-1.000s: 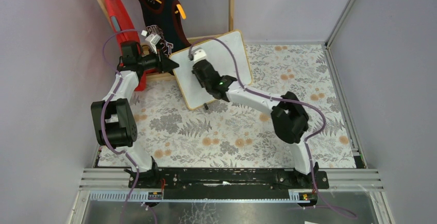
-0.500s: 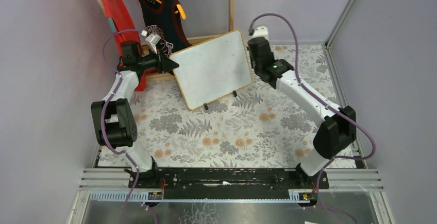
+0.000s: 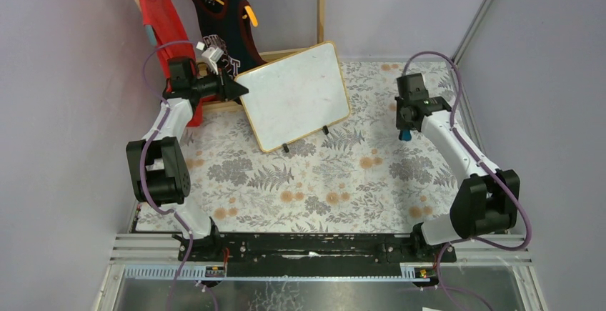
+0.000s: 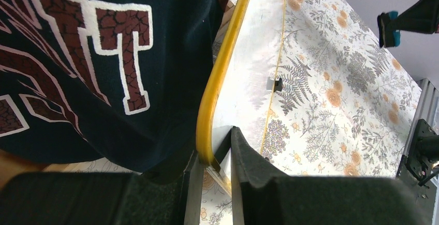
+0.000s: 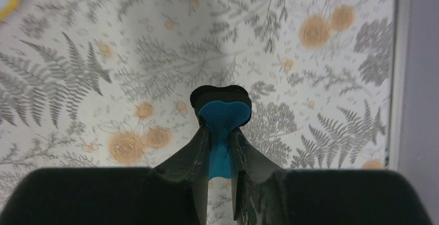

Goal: Erase the whiteboard

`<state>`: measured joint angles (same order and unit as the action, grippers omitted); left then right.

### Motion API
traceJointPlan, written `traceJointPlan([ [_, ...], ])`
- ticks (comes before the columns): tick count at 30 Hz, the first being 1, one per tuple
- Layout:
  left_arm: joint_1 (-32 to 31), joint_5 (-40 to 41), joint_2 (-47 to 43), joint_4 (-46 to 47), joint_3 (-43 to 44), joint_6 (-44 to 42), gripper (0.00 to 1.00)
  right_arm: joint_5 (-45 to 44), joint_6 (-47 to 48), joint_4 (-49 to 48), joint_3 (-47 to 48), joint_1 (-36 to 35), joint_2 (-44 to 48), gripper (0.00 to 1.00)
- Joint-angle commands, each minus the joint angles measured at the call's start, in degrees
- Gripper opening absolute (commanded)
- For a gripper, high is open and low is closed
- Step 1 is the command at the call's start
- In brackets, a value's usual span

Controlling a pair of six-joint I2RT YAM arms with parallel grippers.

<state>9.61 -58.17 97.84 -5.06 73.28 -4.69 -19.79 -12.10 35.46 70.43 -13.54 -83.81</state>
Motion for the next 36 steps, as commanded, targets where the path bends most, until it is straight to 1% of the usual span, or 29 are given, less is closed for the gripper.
traceJointPlan([
  [1,-1.2,10.0,1.9,-5.4,-1.8,-6.8,0.00,8.7,-3.4,2.1,-5.4,5.3,2.2,0.00],
  [6,-1.3,10.3,1.9,-5.5,-2.1,-7.0,0.00,10.7,-4.8,-0.3,-9.8,8.3,0.2,0.00],
  [11,-1.4,10.6,1.9,-5.6,-2.5,-7.1,0.00,11.1,-5.0,-1.2,-9.6,9.6,-3.0,0.01],
  [14,-1.3,10.6,2.1,-5.6,-2.7,-6.9,0.00,11.5,-5.2,-1.7,-9.2,10.0,-4.5,0.07],
  [18,-1.3,10.6,2.3,-5.6,-3.0,-6.8,0.00,11.4,-5.1,-1.9,-9.1,10.4,-6.5,0.12],
  [19,-1.4,10.7,2.2,-5.6,-3.0,-6.9,0.00,11.5,-5.0,-2.0,-9.1,10.4,-6.9,0.14],
  [21,-1.3,10.8,2.3,-5.6,-3.0,-6.9,0.00,11.9,-5.0,-2.2,-9.2,10.4,-7.3,0.24],
  [24,-1.4,10.9,2.4,-5.6,-3.0,-7.0,0.00,11.8,-5.0,-2.4,-9.2,10.5,-7.7,0.30],
  [25,-1.4,11.0,2.4,-5.6,-3.0,-7.0,0.00,11.7,-5.1,-2.4,-9.2,10.5,-7.7,0.34],
  [28,-1.4,10.9,2.4,-5.6,-3.0,-7.0,0.00,11.9,-5.1,-2.5,-9.5,10.5,-7.8,0.53],
  [32,-1.4,11.0,2.4,-5.6,-3.0,-6.9,0.00,11.7,-5.3,-2.5,-9.7,10.5,-7.3,0.64],
  [36,-1.4,11.0,2.2,-5.8,-3.1,-7.0,0.01,11.7,-5.5,-2.3,-9.9,10.5,-5.3,0.68],
])
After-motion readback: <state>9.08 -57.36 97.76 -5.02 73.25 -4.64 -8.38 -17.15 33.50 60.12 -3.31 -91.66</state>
